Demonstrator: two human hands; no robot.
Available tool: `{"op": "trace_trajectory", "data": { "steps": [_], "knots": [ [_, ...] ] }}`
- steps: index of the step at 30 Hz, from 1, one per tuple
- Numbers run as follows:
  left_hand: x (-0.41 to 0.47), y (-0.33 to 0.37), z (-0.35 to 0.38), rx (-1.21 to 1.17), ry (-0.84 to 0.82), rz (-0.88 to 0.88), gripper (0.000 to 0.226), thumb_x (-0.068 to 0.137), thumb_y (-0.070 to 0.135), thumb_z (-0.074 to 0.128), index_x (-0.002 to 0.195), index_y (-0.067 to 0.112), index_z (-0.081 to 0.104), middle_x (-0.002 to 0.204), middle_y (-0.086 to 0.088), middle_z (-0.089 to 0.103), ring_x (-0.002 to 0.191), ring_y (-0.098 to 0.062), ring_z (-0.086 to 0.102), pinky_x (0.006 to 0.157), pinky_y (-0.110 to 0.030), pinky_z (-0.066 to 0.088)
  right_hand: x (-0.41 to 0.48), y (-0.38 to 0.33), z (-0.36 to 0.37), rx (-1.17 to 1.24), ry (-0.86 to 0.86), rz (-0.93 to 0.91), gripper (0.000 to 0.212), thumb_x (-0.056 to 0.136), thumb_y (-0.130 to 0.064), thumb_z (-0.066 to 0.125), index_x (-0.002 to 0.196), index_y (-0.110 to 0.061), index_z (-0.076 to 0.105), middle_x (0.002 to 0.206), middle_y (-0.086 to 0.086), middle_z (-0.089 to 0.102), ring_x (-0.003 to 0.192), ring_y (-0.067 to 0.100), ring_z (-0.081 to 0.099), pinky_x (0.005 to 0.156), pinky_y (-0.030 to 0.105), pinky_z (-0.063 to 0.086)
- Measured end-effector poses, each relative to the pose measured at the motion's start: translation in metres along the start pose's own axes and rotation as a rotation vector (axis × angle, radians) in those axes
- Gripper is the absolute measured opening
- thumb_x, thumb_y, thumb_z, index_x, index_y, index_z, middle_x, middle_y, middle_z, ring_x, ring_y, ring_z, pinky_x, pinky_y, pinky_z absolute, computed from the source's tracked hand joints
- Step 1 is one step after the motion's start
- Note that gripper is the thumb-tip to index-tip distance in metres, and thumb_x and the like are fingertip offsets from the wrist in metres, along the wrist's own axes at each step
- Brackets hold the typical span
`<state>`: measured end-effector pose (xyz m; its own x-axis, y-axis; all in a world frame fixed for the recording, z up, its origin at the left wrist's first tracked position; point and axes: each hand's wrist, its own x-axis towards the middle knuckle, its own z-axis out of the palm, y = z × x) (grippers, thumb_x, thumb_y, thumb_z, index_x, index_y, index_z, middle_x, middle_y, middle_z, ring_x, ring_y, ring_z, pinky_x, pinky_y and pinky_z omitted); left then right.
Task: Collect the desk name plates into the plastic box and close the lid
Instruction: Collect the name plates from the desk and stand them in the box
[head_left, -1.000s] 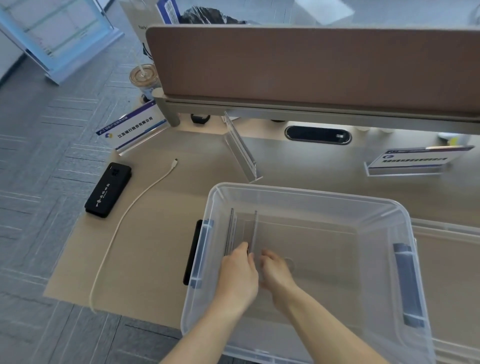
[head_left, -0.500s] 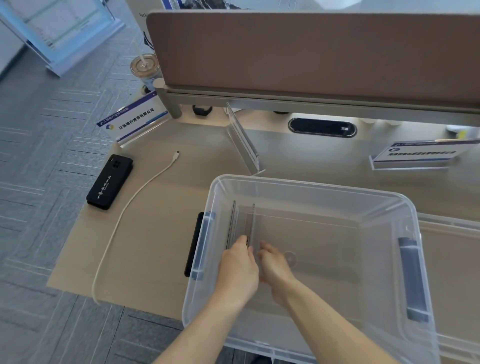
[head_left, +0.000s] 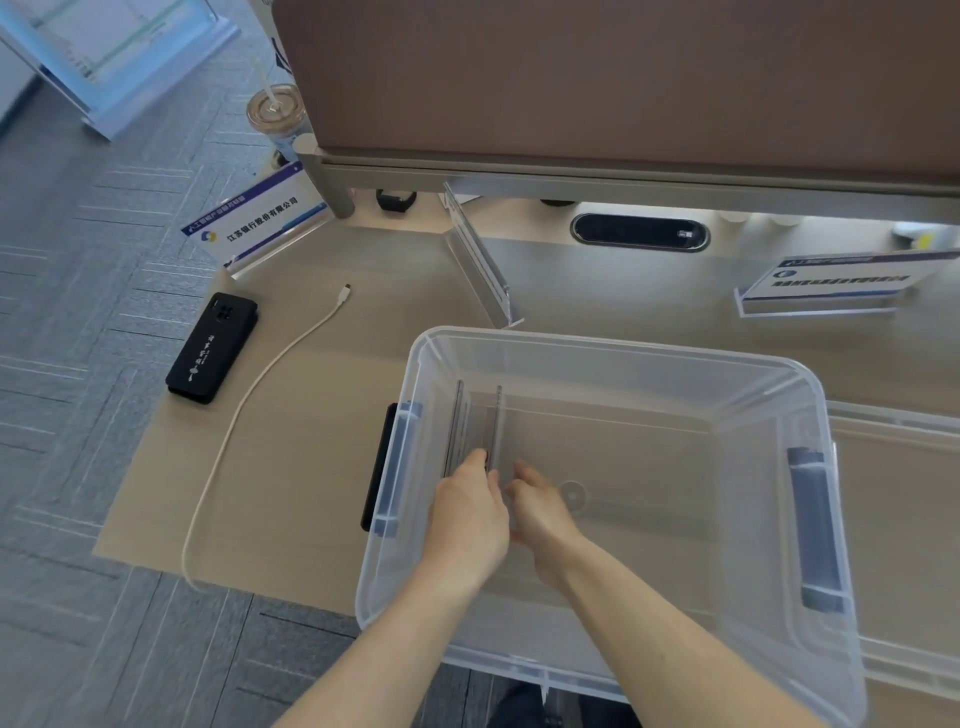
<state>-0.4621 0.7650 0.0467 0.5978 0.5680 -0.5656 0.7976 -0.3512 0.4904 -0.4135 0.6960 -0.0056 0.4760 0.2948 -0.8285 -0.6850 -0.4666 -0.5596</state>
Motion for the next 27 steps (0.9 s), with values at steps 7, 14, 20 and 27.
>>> {"op": "trace_trajectory", "data": {
  "steps": [7, 14, 20, 27],
  "knots": [
    [-0.034, 0.059, -0.048, -0.102, 0.03, 0.218, 0.055, 0.106, 0.031, 0.046, 0.158, 0.015, 0.035, 0.16, -0.004, 0.043, 0.149, -0.021, 0.038, 0.122, -0.037, 0.031, -0.069, -0.057, -0.054, -0.004, 0.052, -0.2, 0.064, 0.096, -0.01, 0.047, 0.156, -0.02, 0.028, 0.16, 0.002, 0.035, 0.144, 0.018, 0.037, 0.109, 0.027, 0.032],
    [-0.066, 0.245, -0.05, -0.406, -0.013, 0.452, 0.035, 0.105, 0.029, 0.053, 0.138, 0.018, 0.058, 0.125, 0.0, 0.065, 0.117, -0.016, 0.061, 0.112, -0.035, 0.043, -0.167, -0.119, -0.24, 0.252, 0.082, -0.408, 0.035, 0.1, -0.008, 0.047, 0.132, -0.017, 0.058, 0.119, 0.002, 0.067, 0.107, 0.021, 0.063, 0.092, 0.041, 0.051],
    [-0.086, 0.37, 0.044, -0.398, -0.254, 0.506, 0.041, 0.102, 0.039, 0.055, 0.135, 0.016, 0.061, 0.133, -0.004, 0.066, 0.126, -0.019, 0.06, 0.115, -0.046, 0.043, -0.198, -0.086, -0.434, 0.405, 0.422, -0.395, 0.036, 0.099, -0.013, 0.053, 0.135, -0.017, 0.055, 0.123, 0.005, 0.064, 0.111, 0.024, 0.062, 0.081, 0.036, 0.053],
    [-0.089, 0.462, 0.189, -0.382, -0.417, 0.389, 0.028, 0.104, 0.037, 0.052, 0.124, 0.021, 0.064, 0.133, -0.002, 0.064, 0.121, -0.02, 0.059, 0.115, -0.047, 0.042, -0.19, -0.028, -0.596, 0.464, 0.573, -0.288, 0.034, 0.102, -0.02, 0.048, 0.135, -0.023, 0.052, 0.13, -0.001, 0.058, 0.12, 0.021, 0.057, 0.104, 0.045, 0.046]
  ]
}}
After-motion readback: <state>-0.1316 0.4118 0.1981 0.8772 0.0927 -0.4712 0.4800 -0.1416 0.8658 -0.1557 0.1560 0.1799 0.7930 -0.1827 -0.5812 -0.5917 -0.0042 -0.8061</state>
